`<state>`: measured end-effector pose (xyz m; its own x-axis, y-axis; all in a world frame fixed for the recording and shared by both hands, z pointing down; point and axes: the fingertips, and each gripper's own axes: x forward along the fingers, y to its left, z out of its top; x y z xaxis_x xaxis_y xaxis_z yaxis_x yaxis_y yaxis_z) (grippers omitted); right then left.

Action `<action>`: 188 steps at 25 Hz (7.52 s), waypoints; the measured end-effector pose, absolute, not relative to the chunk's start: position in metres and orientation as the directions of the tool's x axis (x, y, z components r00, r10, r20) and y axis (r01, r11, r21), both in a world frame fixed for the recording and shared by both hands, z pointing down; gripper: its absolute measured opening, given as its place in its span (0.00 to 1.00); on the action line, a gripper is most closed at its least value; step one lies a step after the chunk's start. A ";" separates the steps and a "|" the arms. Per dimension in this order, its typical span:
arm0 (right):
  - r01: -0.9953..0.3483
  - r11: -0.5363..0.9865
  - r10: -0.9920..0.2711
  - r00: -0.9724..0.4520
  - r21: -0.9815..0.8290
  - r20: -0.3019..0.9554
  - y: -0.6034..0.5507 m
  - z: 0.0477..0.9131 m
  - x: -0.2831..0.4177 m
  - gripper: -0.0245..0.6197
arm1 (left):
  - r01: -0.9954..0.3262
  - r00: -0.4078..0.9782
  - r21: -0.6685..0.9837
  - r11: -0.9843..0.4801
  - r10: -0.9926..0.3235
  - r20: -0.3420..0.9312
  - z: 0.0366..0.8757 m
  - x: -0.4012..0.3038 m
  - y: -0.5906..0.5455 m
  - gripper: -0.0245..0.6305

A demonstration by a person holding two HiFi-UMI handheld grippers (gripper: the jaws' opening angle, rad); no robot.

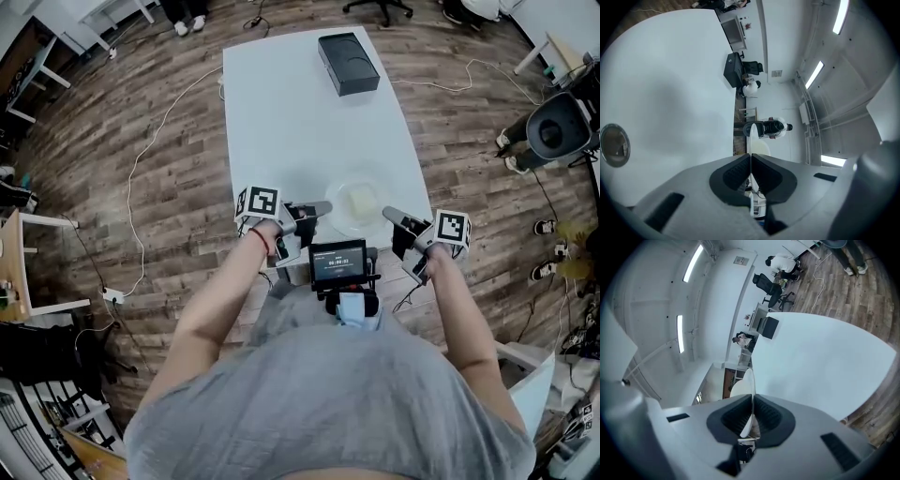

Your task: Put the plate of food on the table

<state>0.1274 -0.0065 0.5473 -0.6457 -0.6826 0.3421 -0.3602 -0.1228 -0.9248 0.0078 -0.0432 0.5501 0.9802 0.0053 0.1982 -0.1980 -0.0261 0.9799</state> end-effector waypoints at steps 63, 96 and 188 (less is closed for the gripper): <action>-0.517 -0.142 -0.532 -0.679 -0.844 0.506 -0.196 0.693 0.184 0.10 | -0.442 0.895 0.897 -0.034 -0.083 0.438 0.695 0.063 -0.219 0.08; -0.535 -0.198 -0.535 -0.643 -0.821 0.548 -0.203 0.711 0.189 0.10 | -0.517 0.850 0.856 0.021 -0.107 0.516 0.718 0.063 -0.226 0.08; -0.757 0.379 -0.582 -0.642 -0.532 0.500 -0.077 0.589 0.118 0.10 | -0.463 0.875 0.607 -0.646 -0.223 0.429 0.611 0.024 -0.088 0.07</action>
